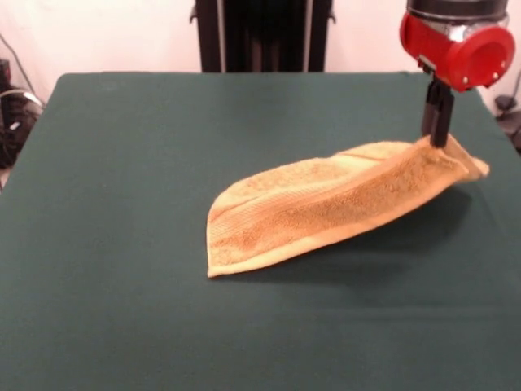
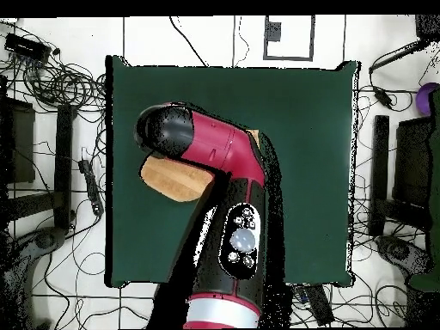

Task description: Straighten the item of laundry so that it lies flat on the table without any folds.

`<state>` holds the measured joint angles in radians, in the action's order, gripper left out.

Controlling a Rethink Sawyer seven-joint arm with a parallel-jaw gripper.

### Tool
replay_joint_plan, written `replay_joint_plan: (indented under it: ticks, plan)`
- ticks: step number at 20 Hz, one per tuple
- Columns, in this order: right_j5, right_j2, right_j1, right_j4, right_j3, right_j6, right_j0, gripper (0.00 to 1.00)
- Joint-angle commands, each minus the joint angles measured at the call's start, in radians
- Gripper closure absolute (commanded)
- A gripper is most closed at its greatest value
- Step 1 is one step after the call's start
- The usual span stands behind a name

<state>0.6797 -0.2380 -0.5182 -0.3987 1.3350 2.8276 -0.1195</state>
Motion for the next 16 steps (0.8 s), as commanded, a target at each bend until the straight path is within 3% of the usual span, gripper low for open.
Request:
replay_joint_plan:
  ticks: [1,16]
  plan:
    - [0.112,0.023,0.148,-0.027,-0.143,0.233,-0.015,1.00]
    - [0.249,-0.025,0.235,-0.068,-0.366,0.316,-0.020,1.00]
